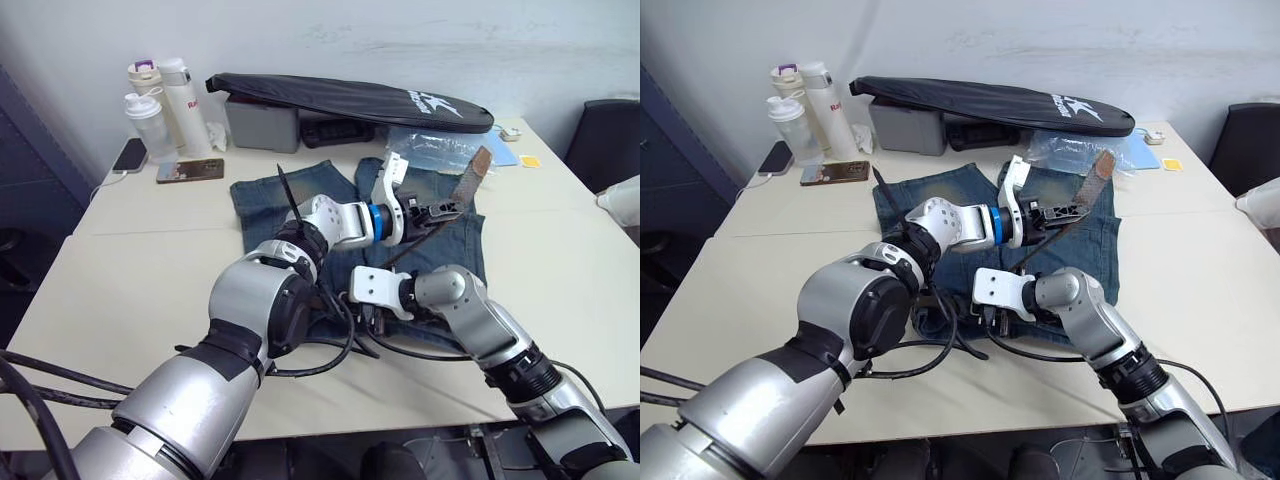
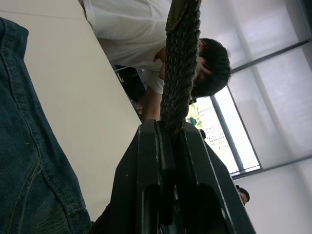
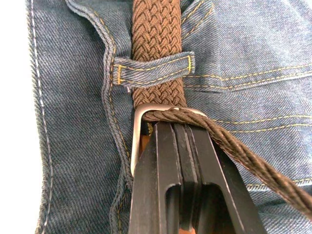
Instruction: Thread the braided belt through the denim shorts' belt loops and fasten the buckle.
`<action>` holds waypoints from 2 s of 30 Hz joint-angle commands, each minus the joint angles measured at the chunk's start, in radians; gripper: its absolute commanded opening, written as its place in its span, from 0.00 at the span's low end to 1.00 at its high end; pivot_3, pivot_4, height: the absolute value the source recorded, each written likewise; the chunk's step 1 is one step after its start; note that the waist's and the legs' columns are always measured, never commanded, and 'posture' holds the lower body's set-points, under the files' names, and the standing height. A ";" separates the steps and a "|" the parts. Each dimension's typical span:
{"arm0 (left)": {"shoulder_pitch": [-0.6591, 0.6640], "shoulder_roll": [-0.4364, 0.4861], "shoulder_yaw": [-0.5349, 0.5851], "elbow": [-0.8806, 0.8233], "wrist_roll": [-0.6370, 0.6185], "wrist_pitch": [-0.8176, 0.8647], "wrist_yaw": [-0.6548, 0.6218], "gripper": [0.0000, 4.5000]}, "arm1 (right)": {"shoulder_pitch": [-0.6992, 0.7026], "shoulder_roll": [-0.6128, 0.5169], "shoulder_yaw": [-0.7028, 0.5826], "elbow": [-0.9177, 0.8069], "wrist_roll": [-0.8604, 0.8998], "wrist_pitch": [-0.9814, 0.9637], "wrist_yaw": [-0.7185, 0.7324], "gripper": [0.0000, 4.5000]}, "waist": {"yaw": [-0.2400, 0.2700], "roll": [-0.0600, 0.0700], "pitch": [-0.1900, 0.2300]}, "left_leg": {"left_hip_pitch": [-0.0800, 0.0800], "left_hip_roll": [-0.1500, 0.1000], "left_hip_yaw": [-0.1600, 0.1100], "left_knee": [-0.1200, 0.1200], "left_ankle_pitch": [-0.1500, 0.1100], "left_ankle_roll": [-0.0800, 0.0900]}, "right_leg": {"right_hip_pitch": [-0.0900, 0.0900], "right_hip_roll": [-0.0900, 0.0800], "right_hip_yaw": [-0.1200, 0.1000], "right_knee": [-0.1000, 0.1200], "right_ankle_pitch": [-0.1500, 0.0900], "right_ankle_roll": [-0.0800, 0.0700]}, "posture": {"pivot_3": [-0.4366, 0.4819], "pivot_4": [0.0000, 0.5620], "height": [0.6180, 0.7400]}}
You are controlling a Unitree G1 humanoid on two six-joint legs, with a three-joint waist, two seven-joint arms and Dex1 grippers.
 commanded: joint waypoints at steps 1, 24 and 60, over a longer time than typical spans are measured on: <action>-0.098 0.020 0.050 -0.176 -0.048 0.010 -0.130 0.00 | 0.142 0.032 0.173 0.291 -0.042 0.020 0.043 0.01 | -0.009 0.000 0.000 | 0.000 0.000 0.000 0.000 0.000 0.000 | 0.000 0.000 0.000 0.001 0.000 0.000 | 0.48 0.27 0.22; 0.178 0.233 -0.048 -0.440 0.060 0.237 -0.207 0.00 | 0.077 -0.230 -0.011 -0.150 0.204 0.328 0.190 0.01 | 0.044 0.007 0.007 | -0.021 -0.008 0.000 0.002 -0.005 0.000 | -0.014 -0.005 -0.002 0.004 0.000 0.004 | 0.48 0.27 0.22; 0.406 0.233 -0.555 -0.906 0.347 -0.088 -0.331 0.00 | 0.281 -0.607 -0.716 -0.664 0.735 0.819 -0.009 0.01 | 0.041 0.011 0.028 | -0.020 -0.010 0.003 -0.013 0.008 0.002 | -0.016 -0.006 -0.001 -0.007 0.003 0.008 | 0.48 0.27 0.22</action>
